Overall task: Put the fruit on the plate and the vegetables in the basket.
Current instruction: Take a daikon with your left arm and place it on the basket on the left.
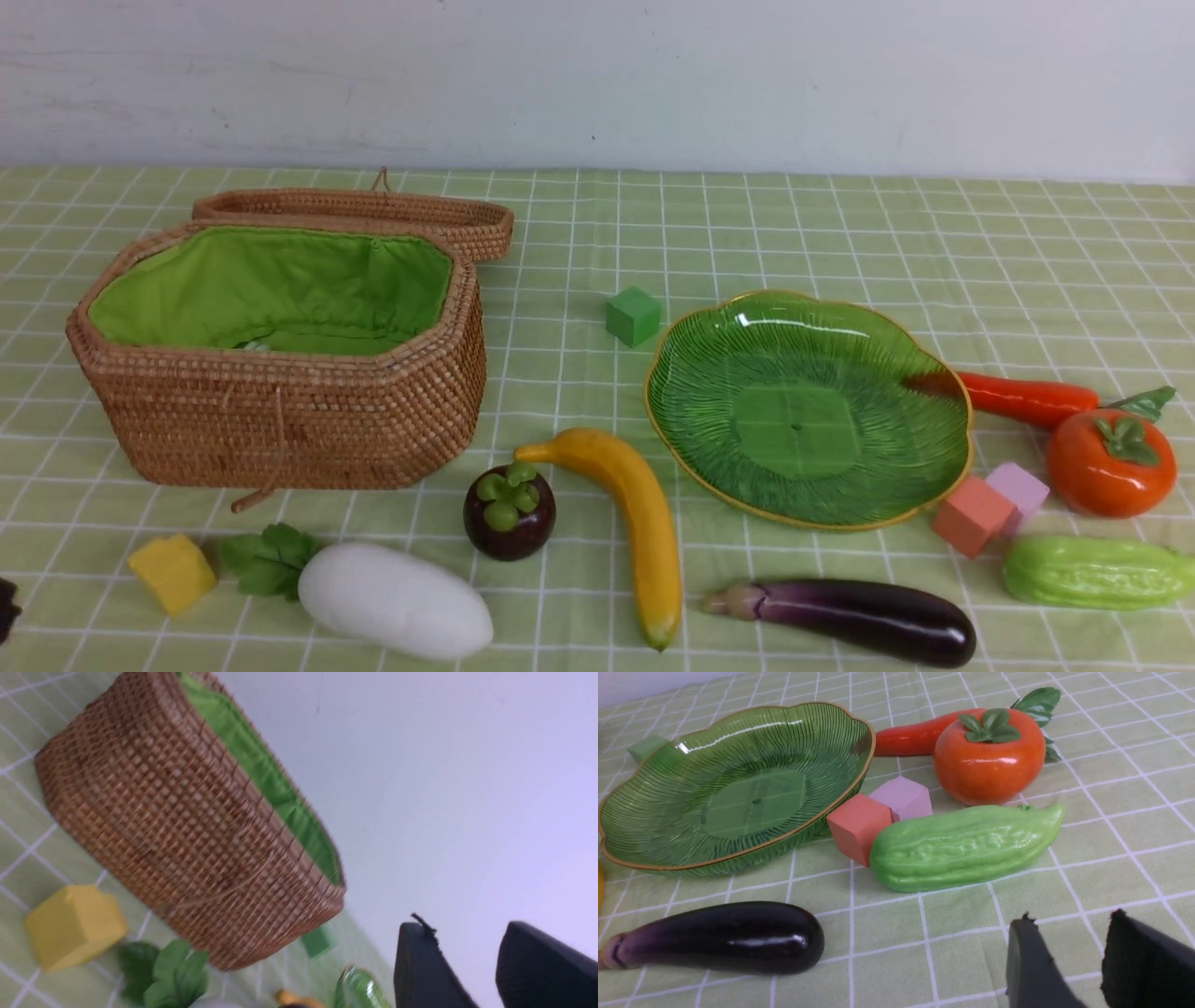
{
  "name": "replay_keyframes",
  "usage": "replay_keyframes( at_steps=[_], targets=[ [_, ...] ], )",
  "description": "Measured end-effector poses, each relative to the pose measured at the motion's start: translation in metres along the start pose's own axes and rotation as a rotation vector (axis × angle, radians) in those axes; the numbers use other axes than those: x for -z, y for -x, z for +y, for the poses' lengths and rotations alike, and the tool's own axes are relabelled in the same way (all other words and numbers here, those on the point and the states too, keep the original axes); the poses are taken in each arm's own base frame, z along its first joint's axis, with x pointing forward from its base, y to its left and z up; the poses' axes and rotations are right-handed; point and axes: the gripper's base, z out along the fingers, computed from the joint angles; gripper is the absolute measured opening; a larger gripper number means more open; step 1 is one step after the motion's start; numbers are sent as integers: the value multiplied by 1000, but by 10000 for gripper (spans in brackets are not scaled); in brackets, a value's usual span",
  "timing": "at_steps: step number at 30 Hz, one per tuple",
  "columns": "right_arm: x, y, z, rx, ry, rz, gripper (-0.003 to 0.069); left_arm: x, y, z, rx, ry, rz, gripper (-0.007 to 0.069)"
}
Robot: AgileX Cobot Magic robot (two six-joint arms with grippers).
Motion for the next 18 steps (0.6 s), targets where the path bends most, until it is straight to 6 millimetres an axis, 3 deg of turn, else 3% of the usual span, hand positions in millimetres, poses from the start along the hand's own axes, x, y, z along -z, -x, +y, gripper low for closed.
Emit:
replay_keyframes(
  at_steps=[3, 7, 8, 9, 13, 18],
  targets=[
    [0, 0, 0, 0, 0, 0, 241, 0, 3, -2, 22, -14, -31, 217],
    [0, 0, 0, 0, 0, 0, 241, 1, 10, -20, -8, -41, 10, 66],
    [0, 0, 0, 0, 0, 0, 241, 2, 11, -24, -17, -49, 8, 58],
    [0, 0, 0, 0, 0, 0, 241, 3, 18, -39, -88, -69, 29, -14],
    [0, 0, 0, 0, 0, 0, 241, -1, 26, -60, -186, -56, 88, -13],
    [0, 1, 0, 2, 1, -10, 241, -25, 33, -91, -392, 28, 312, -13]
  ],
)
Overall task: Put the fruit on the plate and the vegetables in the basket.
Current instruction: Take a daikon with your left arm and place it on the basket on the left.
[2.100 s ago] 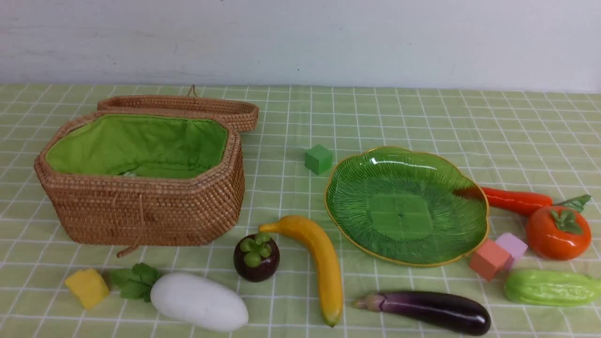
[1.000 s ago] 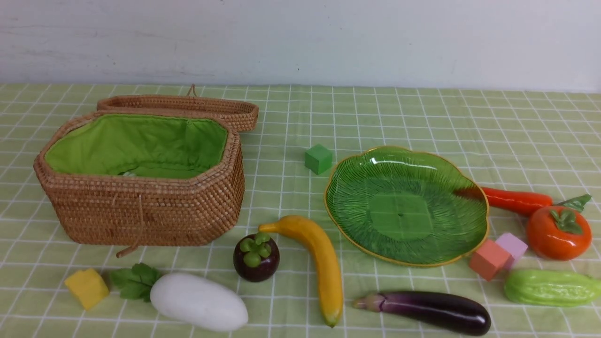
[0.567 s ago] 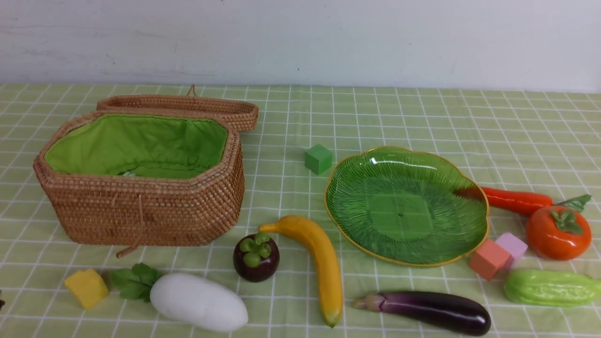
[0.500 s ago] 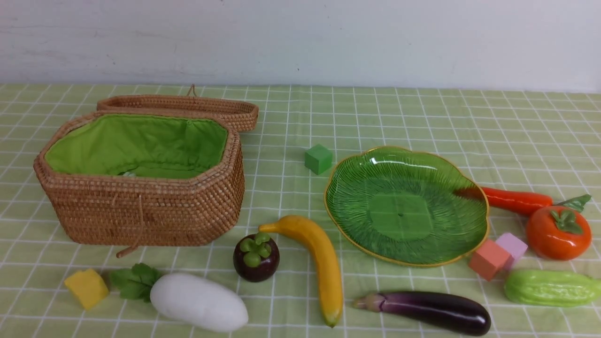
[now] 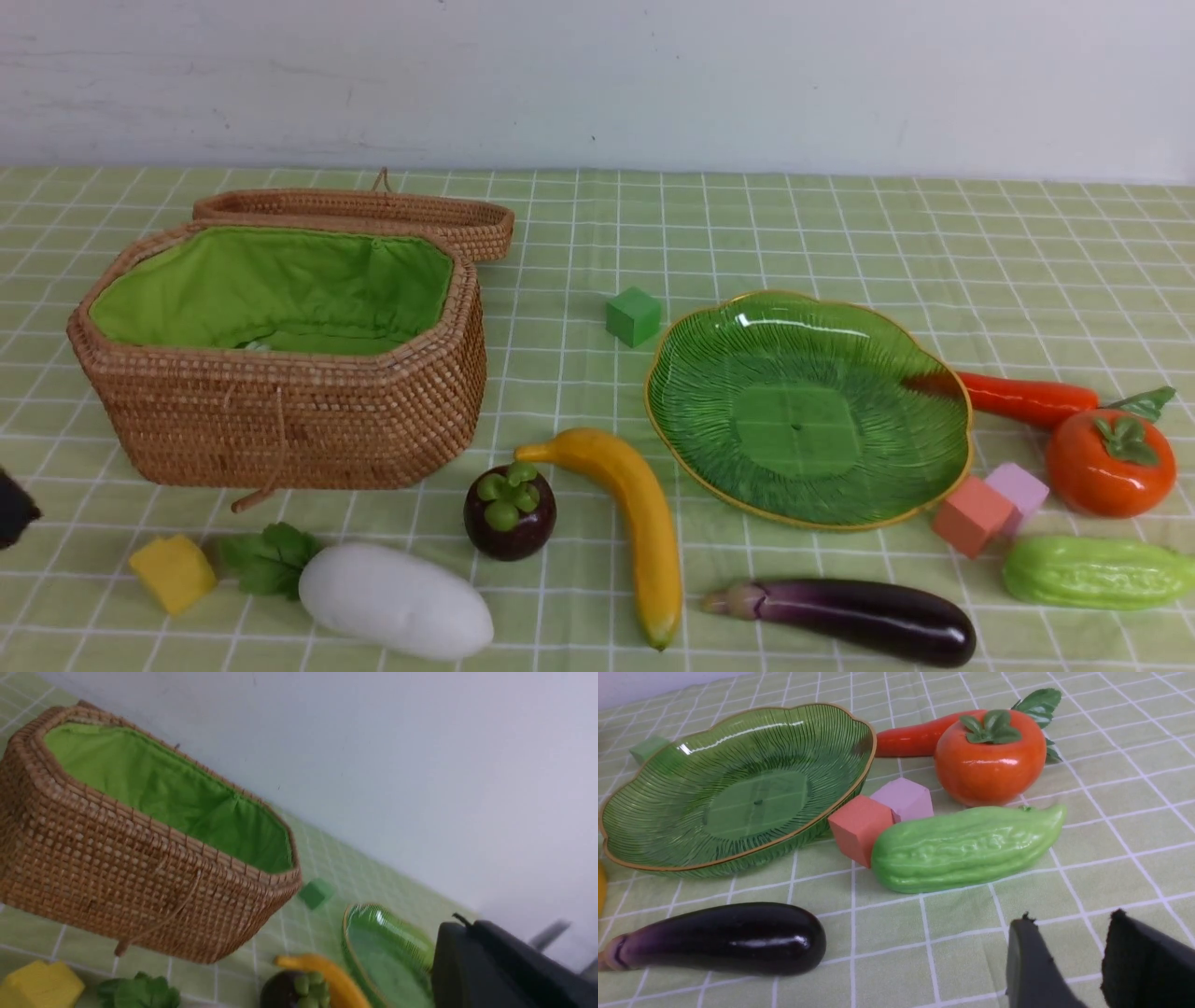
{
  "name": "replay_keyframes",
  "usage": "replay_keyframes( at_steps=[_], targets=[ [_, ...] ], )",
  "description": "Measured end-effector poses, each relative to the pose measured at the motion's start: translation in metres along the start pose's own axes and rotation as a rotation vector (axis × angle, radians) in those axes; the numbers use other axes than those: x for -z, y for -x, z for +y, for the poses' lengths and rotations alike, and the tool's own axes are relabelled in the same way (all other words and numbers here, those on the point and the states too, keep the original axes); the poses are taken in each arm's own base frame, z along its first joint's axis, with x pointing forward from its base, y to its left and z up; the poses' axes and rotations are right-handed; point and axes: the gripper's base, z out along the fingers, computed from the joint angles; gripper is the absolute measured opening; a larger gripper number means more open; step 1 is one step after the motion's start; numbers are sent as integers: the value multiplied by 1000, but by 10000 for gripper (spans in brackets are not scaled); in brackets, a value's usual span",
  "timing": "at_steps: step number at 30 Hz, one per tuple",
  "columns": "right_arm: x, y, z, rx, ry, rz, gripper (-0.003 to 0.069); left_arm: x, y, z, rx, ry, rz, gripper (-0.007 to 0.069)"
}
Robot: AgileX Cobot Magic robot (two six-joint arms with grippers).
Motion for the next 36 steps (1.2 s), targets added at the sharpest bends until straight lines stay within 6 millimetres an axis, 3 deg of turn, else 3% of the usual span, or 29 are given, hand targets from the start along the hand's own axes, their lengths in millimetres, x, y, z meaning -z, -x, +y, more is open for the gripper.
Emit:
replay_keyframes(
  at_steps=[4, 7, 11, 15, 20, 21, 25, 31, 36],
  targets=[
    [-1, 2, 3, -120, 36, -43, 241, -16, 11, -18, -175, 20, 292, -13],
    [0, 11, 7, -377, 108, -132, 241, -27, 17, -28, -288, -7, 492, -13],
    [2, 20, 8, -615, 171, -211, 241, -37, 18, -41, -339, -94, 606, -13],
    [6, 26, 14, -707, 220, -164, 216, -47, 8, -44, -394, -140, 713, -13],
    [33, 64, 37, -459, 357, -12, 124, -56, -1, -45, -487, -151, 809, -13],
    [44, 82, 44, -353, 406, 26, 94, -58, -2, -48, -515, -160, 824, -13],
    [66, 123, 64, -36, 530, 223, 18, -66, 2, -60, -607, -192, 864, -13],
    [86, 183, 82, 242, 612, 410, 1, -79, 8, -74, -708, -200, 963, -13],
    [94, 218, 89, 336, 637, 353, 1, -93, 4, -75, -802, -226, 1008, -13]
  ],
)
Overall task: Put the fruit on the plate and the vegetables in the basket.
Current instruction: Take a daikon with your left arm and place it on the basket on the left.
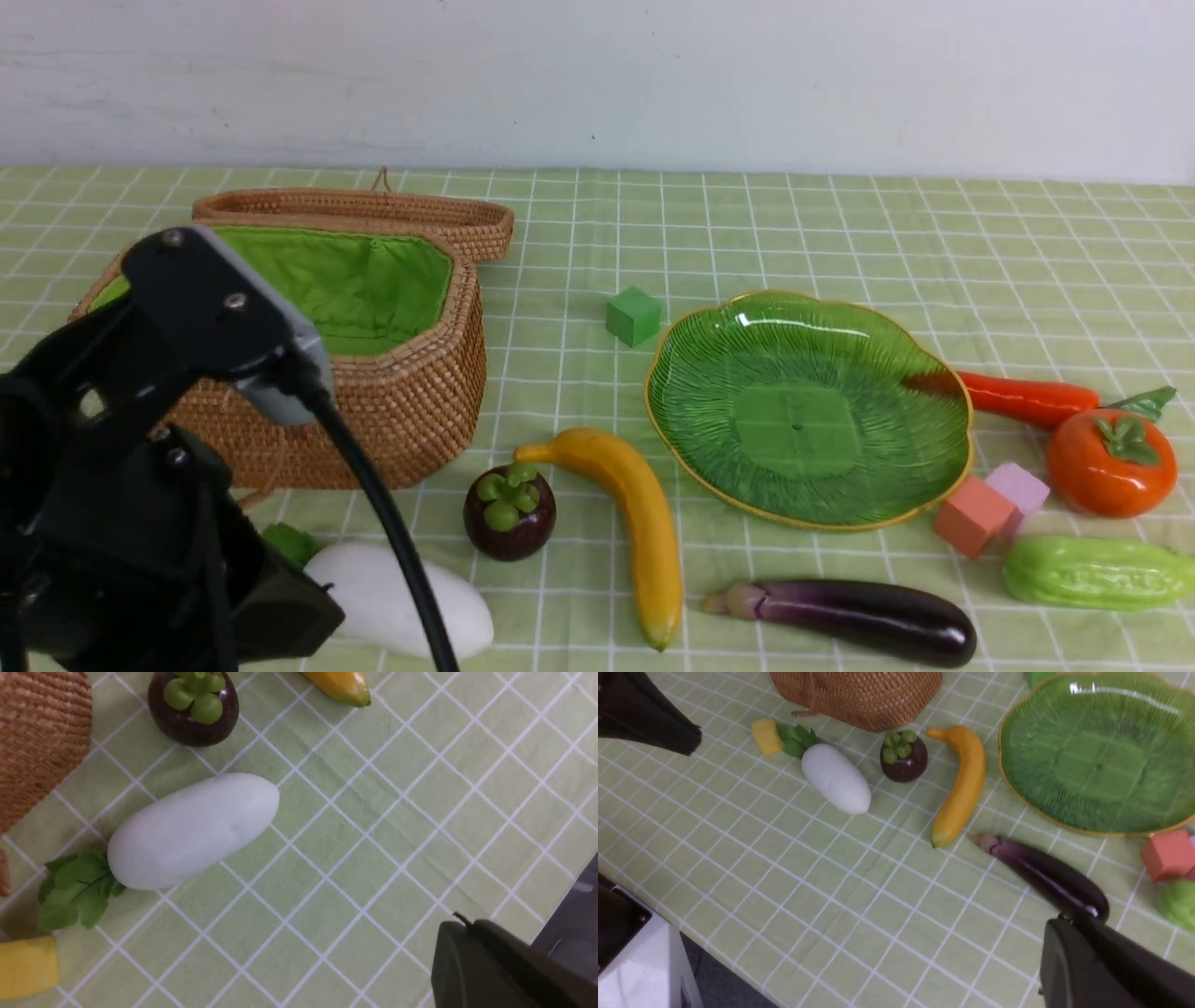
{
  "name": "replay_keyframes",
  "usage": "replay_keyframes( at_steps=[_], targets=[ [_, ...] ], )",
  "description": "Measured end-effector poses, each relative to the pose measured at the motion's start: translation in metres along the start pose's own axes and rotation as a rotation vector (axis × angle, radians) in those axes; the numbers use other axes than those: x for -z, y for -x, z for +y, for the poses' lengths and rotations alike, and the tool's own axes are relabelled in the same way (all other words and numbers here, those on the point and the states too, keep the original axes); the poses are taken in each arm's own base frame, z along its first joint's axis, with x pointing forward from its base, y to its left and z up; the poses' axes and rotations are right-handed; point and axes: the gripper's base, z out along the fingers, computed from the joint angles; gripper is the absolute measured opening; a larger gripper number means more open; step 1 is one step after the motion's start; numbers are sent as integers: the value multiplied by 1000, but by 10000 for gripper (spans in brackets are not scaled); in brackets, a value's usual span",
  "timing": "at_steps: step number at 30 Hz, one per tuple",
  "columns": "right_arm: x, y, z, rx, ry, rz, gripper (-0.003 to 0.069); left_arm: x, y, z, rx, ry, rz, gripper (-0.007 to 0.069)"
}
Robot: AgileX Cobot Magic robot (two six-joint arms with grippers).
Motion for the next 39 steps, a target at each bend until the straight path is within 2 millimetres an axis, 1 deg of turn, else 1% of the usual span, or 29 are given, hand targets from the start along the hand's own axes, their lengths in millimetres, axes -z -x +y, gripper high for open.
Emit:
replay_keyframes(
  at_steps=[4, 6, 8, 9, 10, 11, 12, 13, 14, 15, 16, 17, 19, 21, 23, 26, 28, 31, 32, 33, 35, 37, 39],
  targets=[
    [10, 9, 4, 81, -4, -34, 3, -15, 4, 4, -112, -14, 61, -13],
    [12, 10, 4, 103, -6, -41, 6, -23, 6, 7, -157, -18, 81, -13],
    [12, 10, 5, 121, 1, -42, 7, -37, 10, 13, -232, -6, 110, -12],
    [12, 10, 5, 125, 5, -42, 8, -41, 11, 16, -253, 5, 120, -8],
    [12, 10, 6, 131, 13, -42, 8, -48, 12, 20, -292, 22, 145, 8],
    [12, 10, 6, 140, 22, -41, 9, -56, 12, 26, -333, 44, 184, 40],
    [13, 10, 6, 149, 29, -40, 10, -59, 12, 27, -342, 49, 197, 52],
    [13, 10, 7, 166, 40, -40, 11, -65, 12, 31, -363, 62, 232, 94],
    [13, 10, 7, 177, 47, -39, 12, -69, 12, 33, -368, 64, 247, 120],
    [13, 9, 8, 200, 65, -38, 14, -77, 13, 37, -383, 73, 276, 176],
    [13, 9, 8, 201, 65, -38, 14, -77, 13, 37, -385, 76, 275, 185],
    [14, 9, 9, 225, 84, -37, 16, -86, 14, 40, -392, 79, 293, 269],
    [14, 8, 11, 260, 113, -36, 18, -97, 16, 44, -397, 83, 298, 368],
    [15, 8, 12, 298, 138, -37, 20, -107, 18, 46, -397, 86, 291, 447],
    [15, 7, 13, 332, 156, -39, 23, -114, 20, 48, -401, 89, 285, 498],
    [16, 7, 14, 377, 179, -41, 27, -119, 21, 51, -443, 100, 282, 526],
    [16, 7, 15, 398, 187, -42, 30, -121, 22, 52, -486, 103, 285, 529],
    [16, 6, 15, 424, 195, -44, 35, -125, 22, 54, -593, 98, 293, 530],
    [16, 6, 15, 424, 194, -44, 35, -125, 23, 54, -593, 98, 292, 530],
    [16, 6, 15, 429, 195, -45, 37, -129, 23, 55, -659, 87, 300, 530],
    [16, 6, 15, 432, 195, -45, 38, -136, 23, 57, -734, 73, 309, 530],
    [16, 6, 15, 432, 195, -45, 41, -143, 22, 58, -780, 62, 318, 530],
    [16, 6, 15, 433, 195, -45, 43, -155, 21, 61, -820, 44, 335, 530]
  ],
)
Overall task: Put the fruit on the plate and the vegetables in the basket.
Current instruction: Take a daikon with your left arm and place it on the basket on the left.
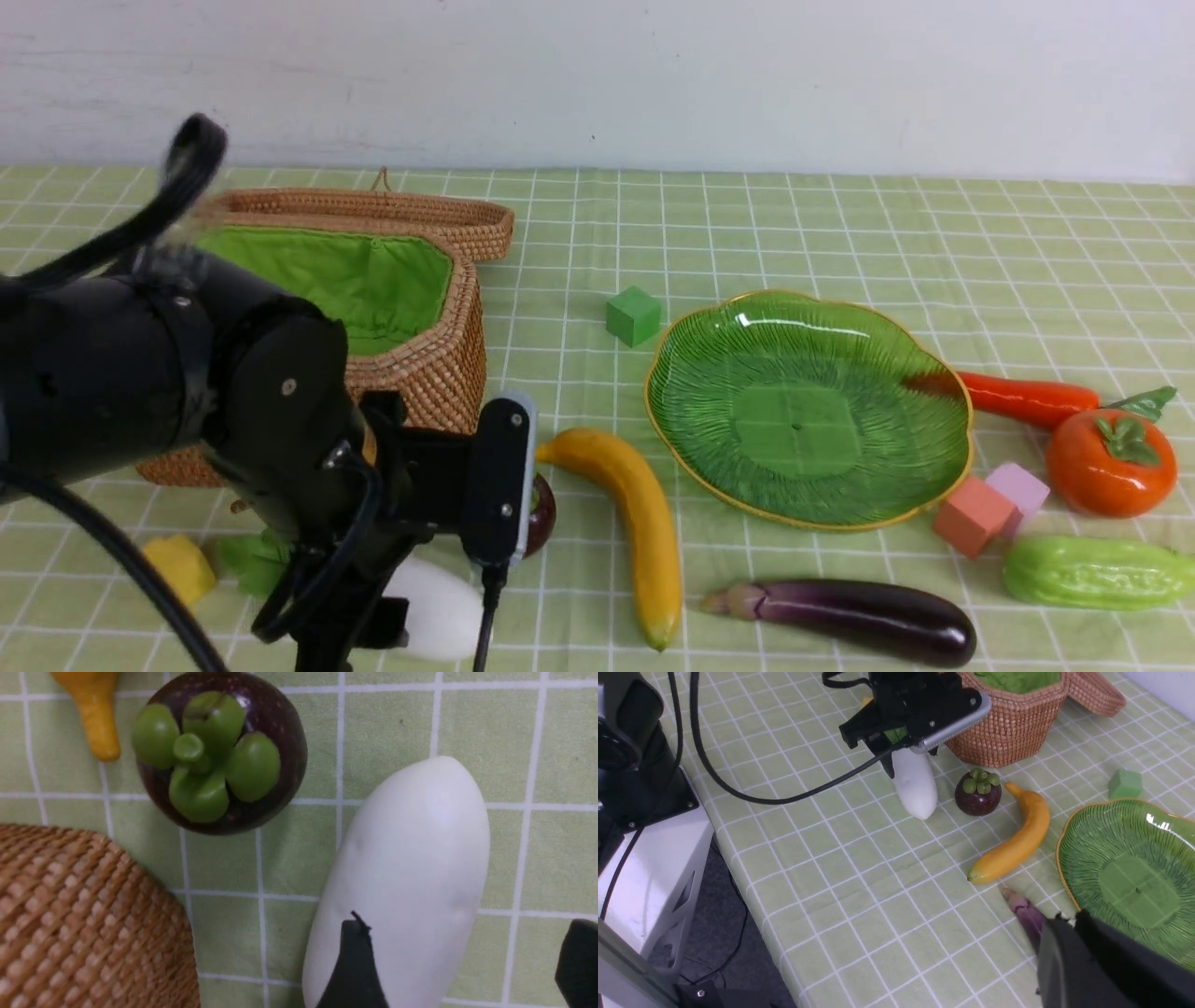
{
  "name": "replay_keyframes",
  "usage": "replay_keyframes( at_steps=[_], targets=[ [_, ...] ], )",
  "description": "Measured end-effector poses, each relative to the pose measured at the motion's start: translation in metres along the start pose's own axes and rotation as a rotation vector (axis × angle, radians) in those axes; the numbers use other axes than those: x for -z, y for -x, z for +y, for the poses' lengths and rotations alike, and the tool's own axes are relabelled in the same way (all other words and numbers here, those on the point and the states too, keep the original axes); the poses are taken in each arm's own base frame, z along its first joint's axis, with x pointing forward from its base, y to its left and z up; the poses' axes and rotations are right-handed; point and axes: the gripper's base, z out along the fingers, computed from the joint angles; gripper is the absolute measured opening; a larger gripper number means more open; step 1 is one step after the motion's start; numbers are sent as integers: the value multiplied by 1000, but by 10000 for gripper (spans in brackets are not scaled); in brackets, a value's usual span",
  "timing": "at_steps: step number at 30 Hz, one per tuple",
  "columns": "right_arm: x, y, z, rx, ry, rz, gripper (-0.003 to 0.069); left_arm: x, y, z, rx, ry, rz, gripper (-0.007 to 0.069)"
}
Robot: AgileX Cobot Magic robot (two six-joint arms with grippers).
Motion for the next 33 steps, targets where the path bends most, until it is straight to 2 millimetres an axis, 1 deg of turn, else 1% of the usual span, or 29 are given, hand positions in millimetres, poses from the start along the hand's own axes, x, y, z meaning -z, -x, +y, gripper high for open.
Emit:
replay_keyframes(
  at_steps=[2, 3, 5, 12, 16, 21, 25, 28, 31, 33],
  targets=[
    [0, 0, 0, 0, 0, 0, 43, -8, 0, 1, -21, -7, 9, 530],
    [0, 0, 0, 2, 0, 0, 44, -17, 0, 3, -46, -8, 24, 530],
    [0, 0, 0, 2, 0, 0, 46, -27, 0, 6, -74, 1, 44, 530],
    [0, 0, 0, 3, 0, 0, 52, -53, -2, 9, -135, -23, 101, 525],
    [0, 0, 0, 3, 0, 0, 53, -63, -2, 10, -143, -41, 113, 489],
    [0, 0, 0, 3, 0, 0, 59, -64, -2, 10, -142, -49, 118, 483],
    [0, 0, 0, 3, 0, 0, 63, -61, -2, 9, -129, -56, 114, 483],
    [0, 0, 0, 3, 0, 0, 66, -54, -1, 5, -88, -79, 96, 483],
    [0, 0, 0, 3, 0, 0, 72, -37, 1, 6, -58, -42, 52, 483],
    [0, 0, 0, 3, 0, 0, 74, -29, 2, 6, -49, -30, 38, 483]
  ],
)
